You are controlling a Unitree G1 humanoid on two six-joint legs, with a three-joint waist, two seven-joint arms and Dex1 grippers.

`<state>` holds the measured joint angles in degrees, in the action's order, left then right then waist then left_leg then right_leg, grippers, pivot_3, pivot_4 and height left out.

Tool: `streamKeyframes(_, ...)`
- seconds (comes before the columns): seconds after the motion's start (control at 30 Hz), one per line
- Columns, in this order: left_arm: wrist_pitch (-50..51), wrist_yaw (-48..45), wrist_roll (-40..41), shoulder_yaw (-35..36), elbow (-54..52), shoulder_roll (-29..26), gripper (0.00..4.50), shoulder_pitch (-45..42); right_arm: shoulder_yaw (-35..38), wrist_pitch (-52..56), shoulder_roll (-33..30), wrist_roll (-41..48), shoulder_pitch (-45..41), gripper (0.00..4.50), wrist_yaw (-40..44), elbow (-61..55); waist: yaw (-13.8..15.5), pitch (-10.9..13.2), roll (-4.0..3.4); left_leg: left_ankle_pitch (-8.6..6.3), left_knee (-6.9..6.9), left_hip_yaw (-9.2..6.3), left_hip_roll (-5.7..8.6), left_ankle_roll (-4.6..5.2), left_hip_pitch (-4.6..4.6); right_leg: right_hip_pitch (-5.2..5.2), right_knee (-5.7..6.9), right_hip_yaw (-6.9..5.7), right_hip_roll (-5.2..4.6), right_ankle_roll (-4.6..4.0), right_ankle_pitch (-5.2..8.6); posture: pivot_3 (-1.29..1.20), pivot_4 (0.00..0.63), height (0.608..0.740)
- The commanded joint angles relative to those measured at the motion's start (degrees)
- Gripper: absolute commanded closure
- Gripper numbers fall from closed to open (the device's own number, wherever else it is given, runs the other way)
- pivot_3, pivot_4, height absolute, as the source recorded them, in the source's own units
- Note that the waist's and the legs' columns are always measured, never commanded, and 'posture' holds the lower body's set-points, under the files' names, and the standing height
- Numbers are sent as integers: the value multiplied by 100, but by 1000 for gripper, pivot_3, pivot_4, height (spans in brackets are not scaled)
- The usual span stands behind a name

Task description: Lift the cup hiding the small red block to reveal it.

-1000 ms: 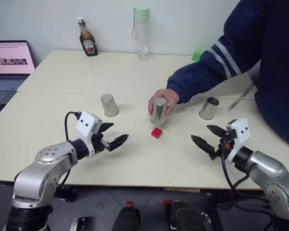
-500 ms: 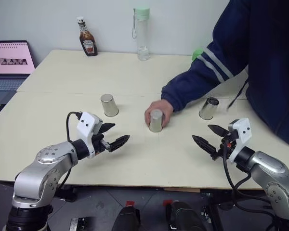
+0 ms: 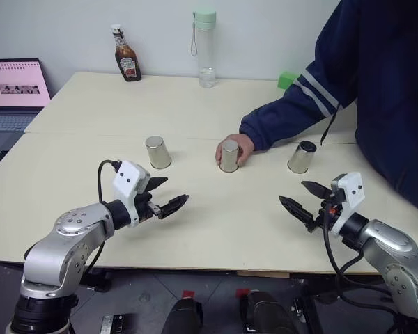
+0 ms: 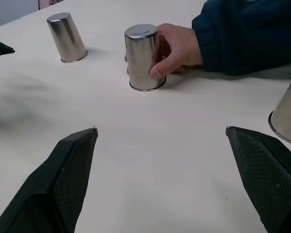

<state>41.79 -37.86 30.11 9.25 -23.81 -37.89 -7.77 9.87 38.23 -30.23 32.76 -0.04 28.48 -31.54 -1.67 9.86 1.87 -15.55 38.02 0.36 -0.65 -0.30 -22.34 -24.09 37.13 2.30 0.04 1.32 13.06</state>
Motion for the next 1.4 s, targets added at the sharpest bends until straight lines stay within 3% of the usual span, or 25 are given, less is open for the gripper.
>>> streamKeyframes(0.03, -56, -7, 27, 83, -89, -71, 36, -94, -10, -55, 38, 26, -53, 0, -67, -202, 0, 0, 0, 0, 0, 0, 0, 0, 0, 0, 0, 0, 0, 0, 0, 0, 150, 740)
streamKeyframes(1.4, -244, 78, -173, 95, 111, -91, 36, -207, 119, 89, -71, 93, -106, 0, -231, -360, 1, 0, 0, 0, 1, 1, 0, 0, 1, 0, 3, 1, 0, 0, 0, 0, 150, 740)
